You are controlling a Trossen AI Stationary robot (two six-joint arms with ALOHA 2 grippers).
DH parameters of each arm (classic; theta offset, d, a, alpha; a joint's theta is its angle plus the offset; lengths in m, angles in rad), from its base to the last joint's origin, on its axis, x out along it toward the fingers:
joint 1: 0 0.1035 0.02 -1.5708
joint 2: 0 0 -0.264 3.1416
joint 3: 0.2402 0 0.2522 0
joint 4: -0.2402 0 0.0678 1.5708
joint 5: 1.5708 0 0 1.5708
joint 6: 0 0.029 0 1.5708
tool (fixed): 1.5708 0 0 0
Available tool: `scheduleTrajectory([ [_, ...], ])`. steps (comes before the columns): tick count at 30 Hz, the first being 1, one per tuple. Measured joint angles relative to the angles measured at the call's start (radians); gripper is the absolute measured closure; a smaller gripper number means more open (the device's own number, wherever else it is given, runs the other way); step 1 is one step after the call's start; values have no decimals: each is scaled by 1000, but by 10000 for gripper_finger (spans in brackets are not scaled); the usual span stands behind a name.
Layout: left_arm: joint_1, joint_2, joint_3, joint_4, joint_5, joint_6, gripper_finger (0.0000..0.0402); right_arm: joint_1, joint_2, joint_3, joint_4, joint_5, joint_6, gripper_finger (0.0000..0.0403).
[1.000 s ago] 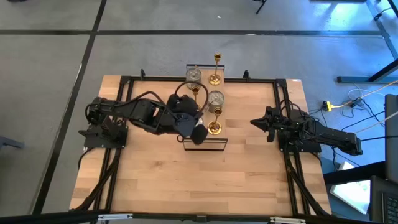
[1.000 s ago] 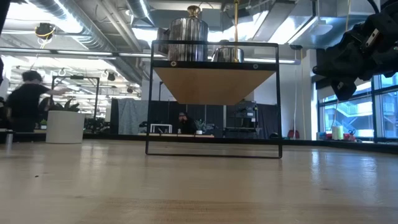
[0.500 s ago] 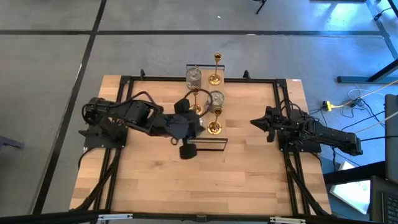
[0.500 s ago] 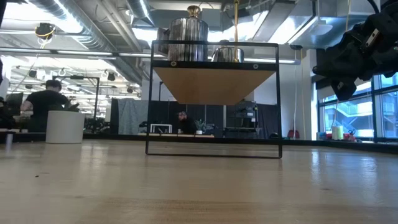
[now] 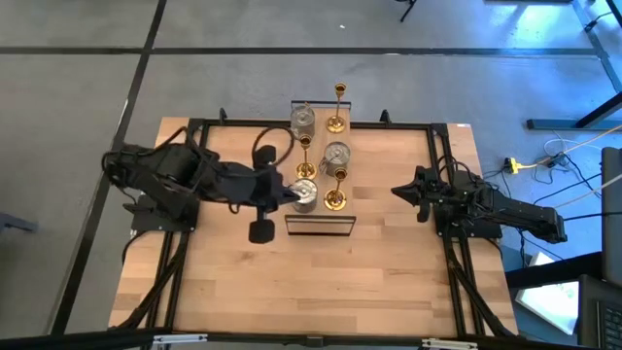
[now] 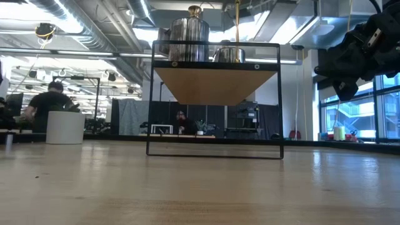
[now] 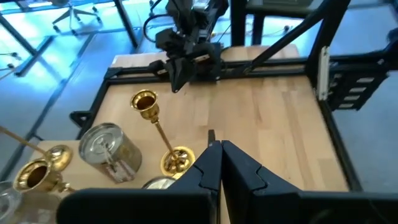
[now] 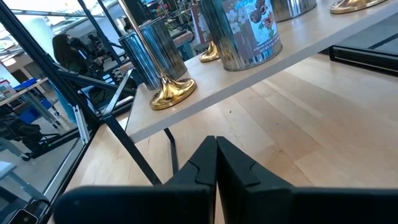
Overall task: Pick & Place candle stick holders
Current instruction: Return to Home Position
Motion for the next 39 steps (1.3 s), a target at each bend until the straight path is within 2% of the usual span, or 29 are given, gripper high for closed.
scheduleTrajectory([
  [4,19,-99,-161,120,55,-10,400,0,0,0,0,0,0,398],
  [17,78,-488,-724,431,89,-107,400,0,0,0,0,1,0,398],
  [21,99,-598,-857,476,69,-134,400,0,0,0,0,1,0,398],
  [29,113,-818,-1079,532,-51,-196,400,0,0,0,0,2,0,398],
  [39,113,-1087,-1335,589,-76,-233,400,0,0,0,0,3,0,398],
])
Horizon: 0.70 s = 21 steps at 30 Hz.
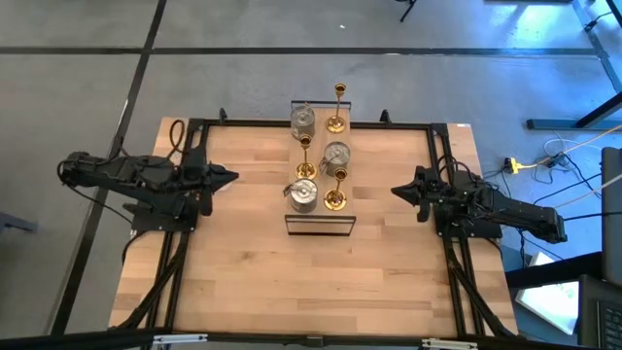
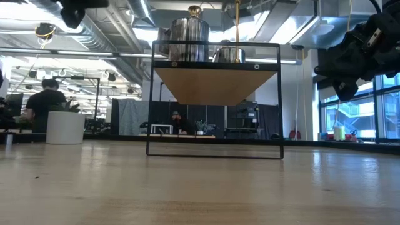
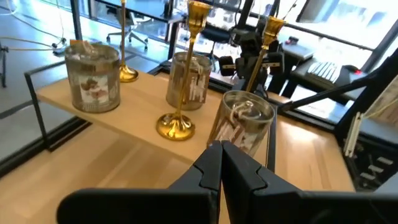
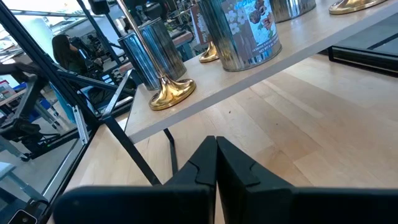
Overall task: Pick & Place candle stick holders
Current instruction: Return to Home Position
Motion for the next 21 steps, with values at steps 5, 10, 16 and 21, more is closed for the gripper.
scheduleTrajectory([
  [5,0,-138,-130,57,31,-15,400,0,0,0,0,0,0,398],
  [10,0,-266,-244,67,55,-41,400,0,0,0,0,0,0,398],
  [16,0,-357,-337,75,93,-75,400,0,0,0,0,0,0,398],
  [21,0,-415,-393,90,160,-67,400,0,0,0,0,0,0,398],
])
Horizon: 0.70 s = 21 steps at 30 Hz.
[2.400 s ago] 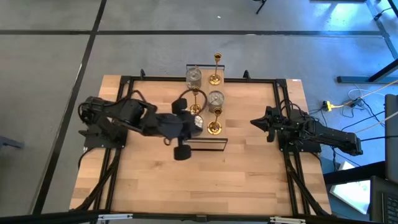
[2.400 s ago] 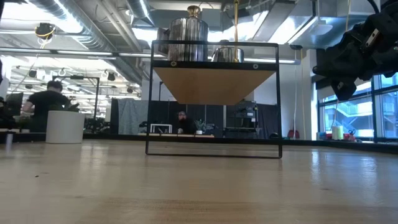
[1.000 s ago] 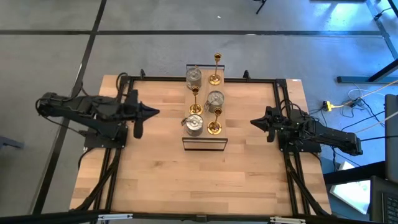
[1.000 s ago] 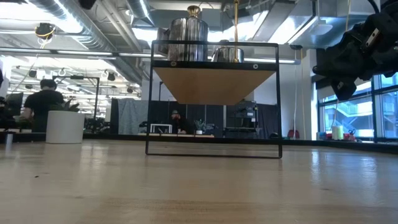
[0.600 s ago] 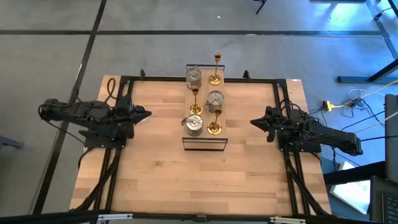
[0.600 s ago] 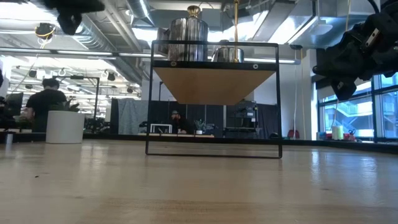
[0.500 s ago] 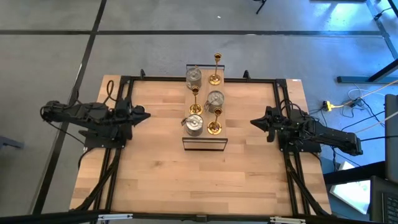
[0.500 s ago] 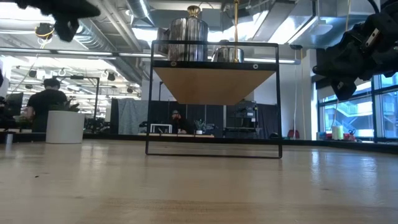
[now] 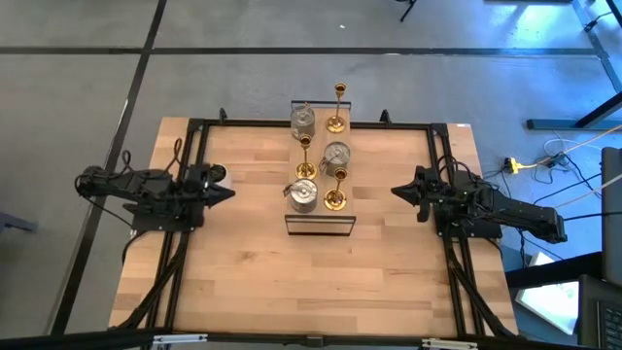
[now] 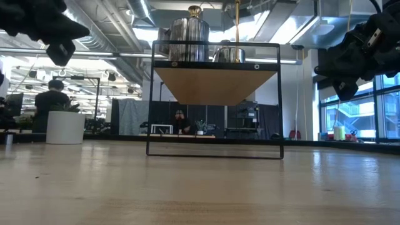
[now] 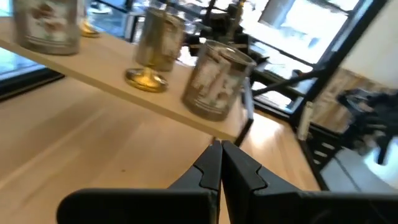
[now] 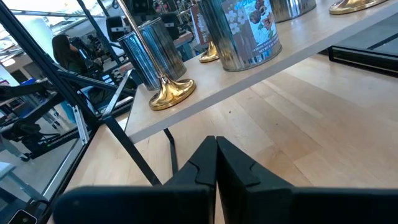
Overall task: Pick & Place candle stick holders
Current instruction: Return to Home Position
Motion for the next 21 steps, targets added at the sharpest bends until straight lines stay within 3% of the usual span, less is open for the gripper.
scheduleTrajectory([
  [8,-1,-59,-107,95,170,44,400,0,0,0,0,0,0,398],
  [21,0,-59,-210,98,138,101,400,0,0,0,0,-1,0,398],
])
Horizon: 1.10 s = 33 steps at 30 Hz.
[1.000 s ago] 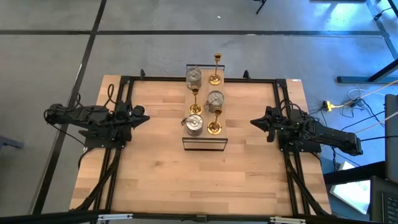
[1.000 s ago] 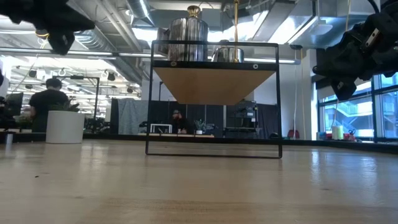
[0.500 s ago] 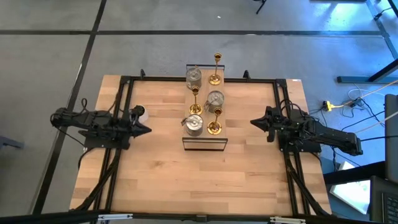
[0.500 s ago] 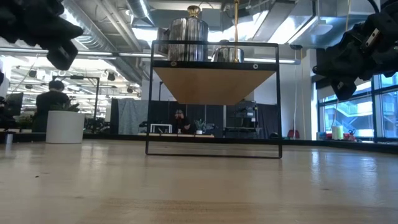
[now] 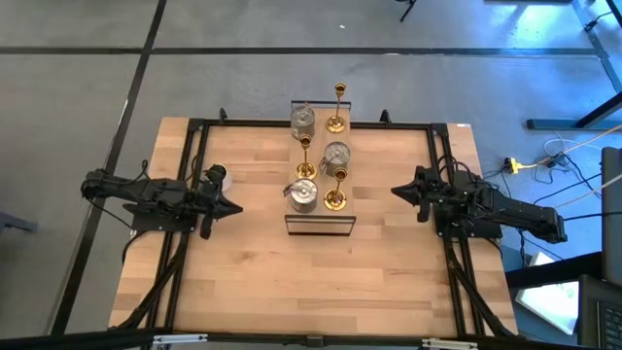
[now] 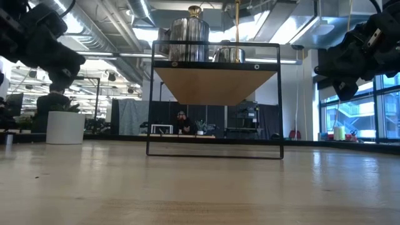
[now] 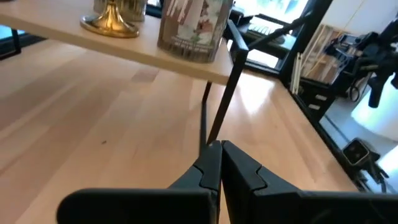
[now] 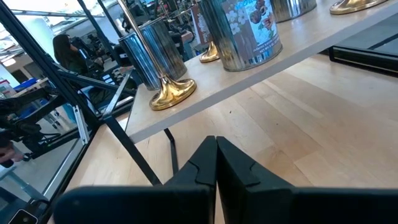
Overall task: Pick & Place candle stick holders
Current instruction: Return to Home Position
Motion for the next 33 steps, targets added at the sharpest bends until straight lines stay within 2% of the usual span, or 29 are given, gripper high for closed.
scheduleTrajectory([
  [4,0,14,0,-8,-9,16,400,0,0,0,0,0,0,398],
  [10,0,15,16,-96,-106,-10,400,0,0,0,0,0,0,398],
  [16,0,15,16,-100,-44,-31,400,0,0,0,0,0,0,398],
  [20,0,15,16,-101,-42,-56,400,0,0,0,0,0,0,398],
  [24,0,14,15,-89,-84,57,400,0,0,0,0,0,0,398],
  [30,0,14,-11,51,-235,218,400,0,0,0,0,0,0,398],
  [33,0,15,-11,56,-255,259,400,0,0,0,0,0,0,398],
])
